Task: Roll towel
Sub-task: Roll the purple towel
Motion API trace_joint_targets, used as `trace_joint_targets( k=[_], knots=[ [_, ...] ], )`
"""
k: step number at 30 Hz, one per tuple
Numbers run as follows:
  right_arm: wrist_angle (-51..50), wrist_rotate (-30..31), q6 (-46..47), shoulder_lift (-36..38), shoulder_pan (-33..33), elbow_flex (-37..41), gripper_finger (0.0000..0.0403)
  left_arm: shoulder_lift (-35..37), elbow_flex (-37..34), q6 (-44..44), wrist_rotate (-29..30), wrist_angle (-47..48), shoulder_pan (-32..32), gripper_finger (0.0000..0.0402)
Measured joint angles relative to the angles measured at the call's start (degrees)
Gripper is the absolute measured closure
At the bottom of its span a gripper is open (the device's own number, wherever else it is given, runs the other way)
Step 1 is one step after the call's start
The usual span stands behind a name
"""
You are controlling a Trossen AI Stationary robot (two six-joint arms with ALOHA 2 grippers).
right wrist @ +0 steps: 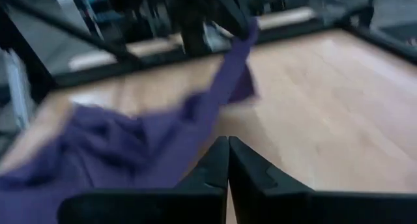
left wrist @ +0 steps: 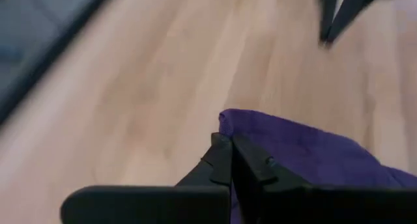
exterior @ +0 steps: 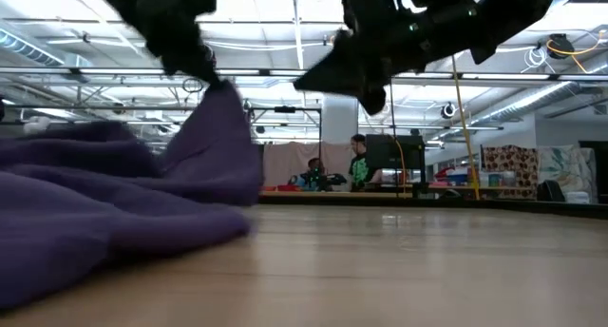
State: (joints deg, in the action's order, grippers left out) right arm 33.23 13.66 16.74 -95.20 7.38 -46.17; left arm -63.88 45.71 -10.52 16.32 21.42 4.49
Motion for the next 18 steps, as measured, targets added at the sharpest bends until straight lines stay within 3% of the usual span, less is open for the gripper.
trace_joint_targets(
  k=[8,13,18],
  knots=[
    [0.5,0.3,3.6,-0.2,0.2,0.0,0.0316,0.0,2.0,10.8,0.2,-10.6,0.0,0.0400],
    [-1.9,0.3,2.2,-2.1,2.0,0.0,0.0249,0.0,2.0,11.0,0.3,-10.9,0.1,0.0400],
    [-4.7,0.6,4.5,-6.2,3.6,0.0,0.0207,0.0,2.0,11.4,0.3,-10.8,0.1,0.0400]
  ],
)
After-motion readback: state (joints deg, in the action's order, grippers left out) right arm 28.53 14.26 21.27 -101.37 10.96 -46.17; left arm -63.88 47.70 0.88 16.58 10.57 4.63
